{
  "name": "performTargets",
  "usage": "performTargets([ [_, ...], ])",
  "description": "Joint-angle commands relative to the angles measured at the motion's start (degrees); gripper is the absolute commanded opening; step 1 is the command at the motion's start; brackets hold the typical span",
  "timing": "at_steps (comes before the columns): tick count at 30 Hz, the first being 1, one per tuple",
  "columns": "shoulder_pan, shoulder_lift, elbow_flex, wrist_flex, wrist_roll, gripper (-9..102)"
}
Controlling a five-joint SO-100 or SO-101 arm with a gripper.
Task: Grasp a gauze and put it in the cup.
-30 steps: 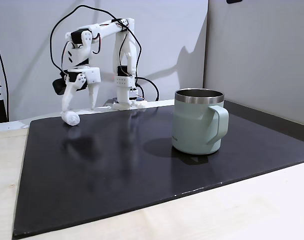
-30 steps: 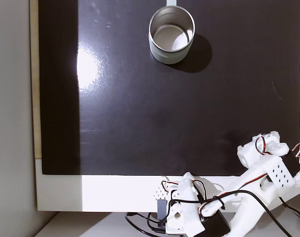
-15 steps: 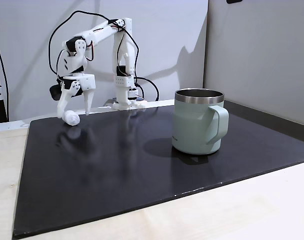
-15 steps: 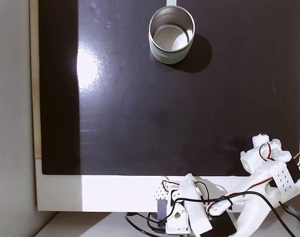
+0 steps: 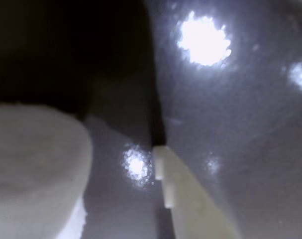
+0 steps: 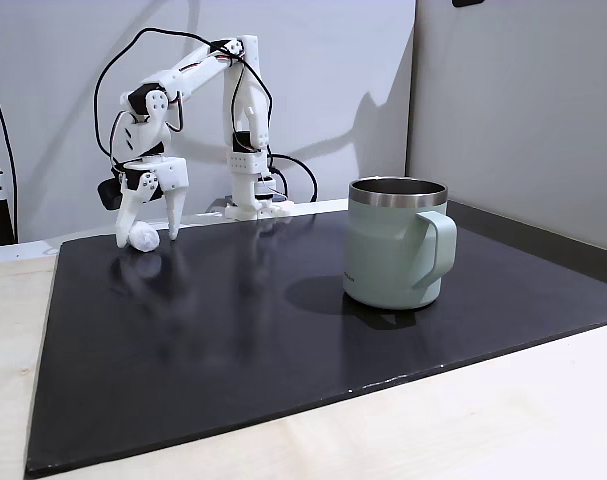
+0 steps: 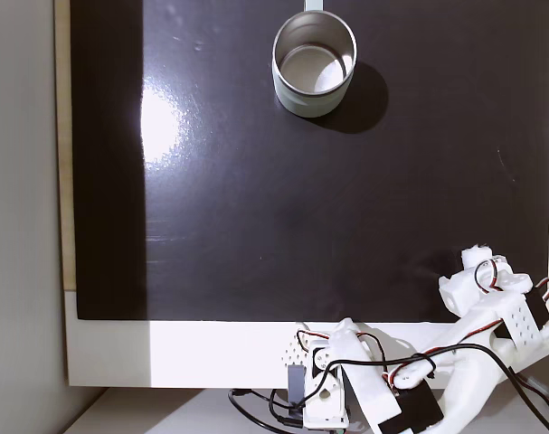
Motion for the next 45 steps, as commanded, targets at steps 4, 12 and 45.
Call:
performTargets([
  [4,1.0,0.1,-1.6,-0.9,0.3,28],
  [12,0.6,1.3,-2.7,1.1,0.3,7],
  [45,-15.7,28.0,-28.9,36.3,7.1,0],
])
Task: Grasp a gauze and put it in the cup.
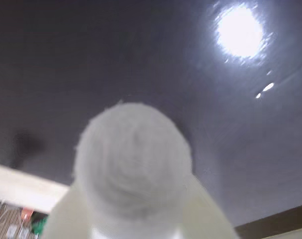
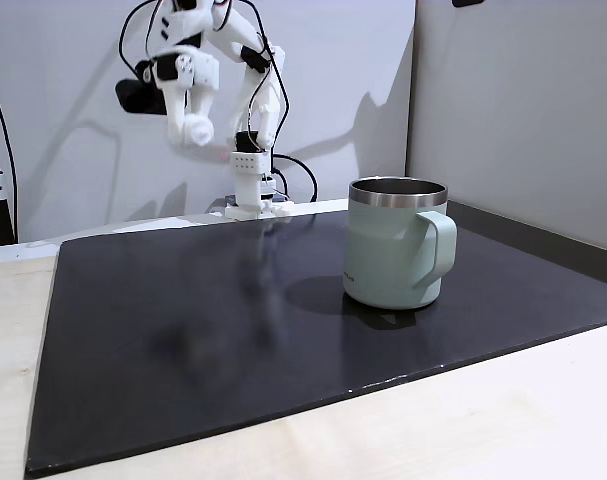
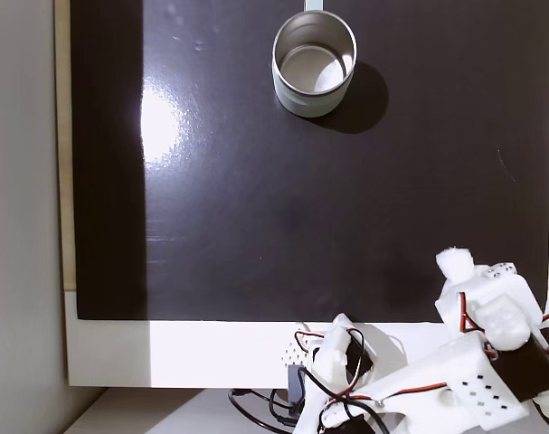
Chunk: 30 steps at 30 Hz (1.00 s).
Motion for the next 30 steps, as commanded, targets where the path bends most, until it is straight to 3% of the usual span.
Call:
performTargets([
  [1,-4.5,-0.6,-6.9,0.5,2.1,0],
  [16,-27.8,-26.5,-40.0,3.7,15.6,0],
  [30,-44.1,-44.2,-61.1,2.7,16.1,0],
])
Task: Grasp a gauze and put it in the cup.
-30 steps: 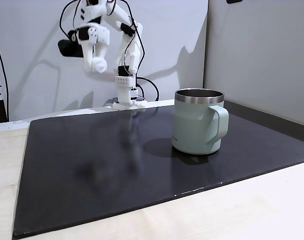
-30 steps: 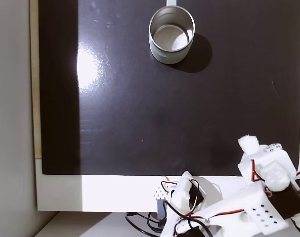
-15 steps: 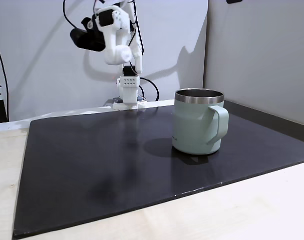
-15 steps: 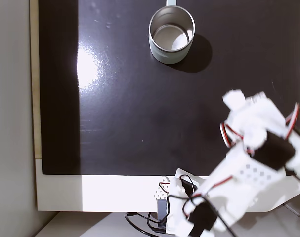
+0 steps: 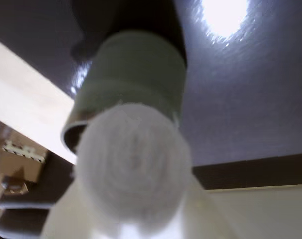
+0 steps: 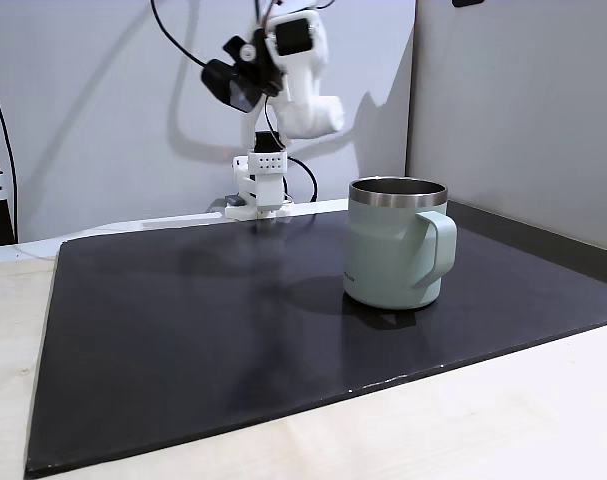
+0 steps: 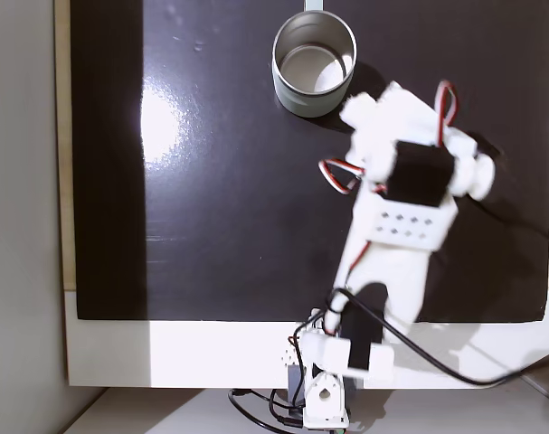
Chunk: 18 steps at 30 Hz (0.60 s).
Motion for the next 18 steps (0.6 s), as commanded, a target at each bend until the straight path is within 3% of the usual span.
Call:
performTargets([
  [1,-2.7,-3.0,-8.9,-1.0,0.1,0],
  [18,-9.1,-26.8,-37.8,-6.2,0.0,0],
])
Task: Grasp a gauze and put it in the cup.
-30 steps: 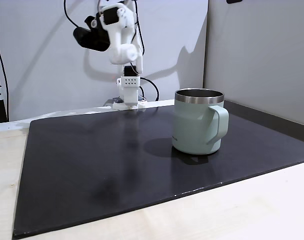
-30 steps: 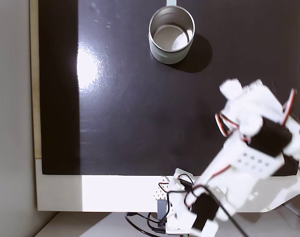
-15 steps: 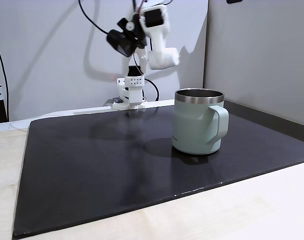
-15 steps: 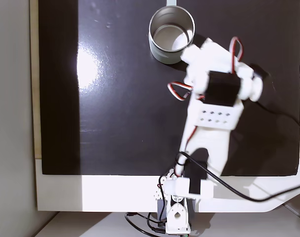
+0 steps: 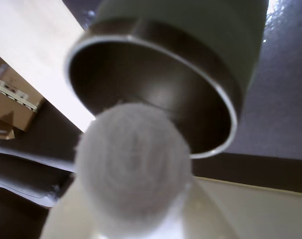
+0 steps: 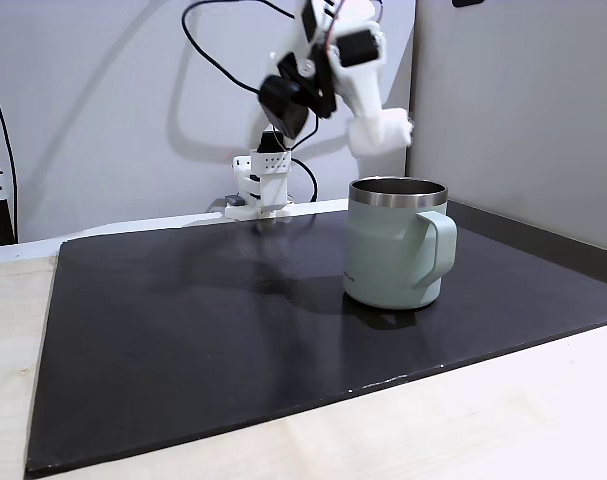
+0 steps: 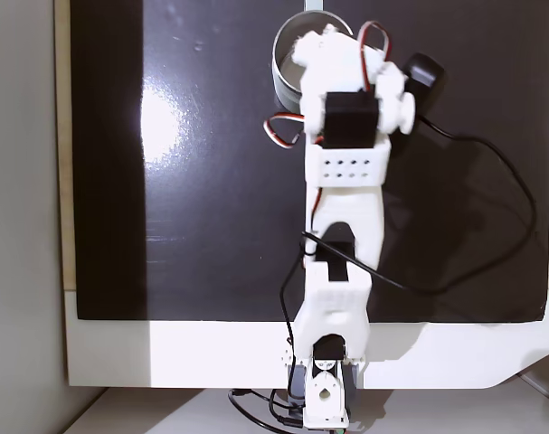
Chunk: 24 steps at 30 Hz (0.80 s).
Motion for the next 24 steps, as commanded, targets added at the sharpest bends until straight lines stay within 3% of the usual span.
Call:
performTargets([
  [1,-1.3,-1.8,-6.6,-2.0,0.1,0],
  [18,-4.0,-3.7,-7.3,-1.6,-1.0,2],
  [21,-3.1,-3.4,-6.8,-1.4,-1.4,7],
  [24,-2.6,-3.3,-5.9,-1.3,-1.7,20],
])
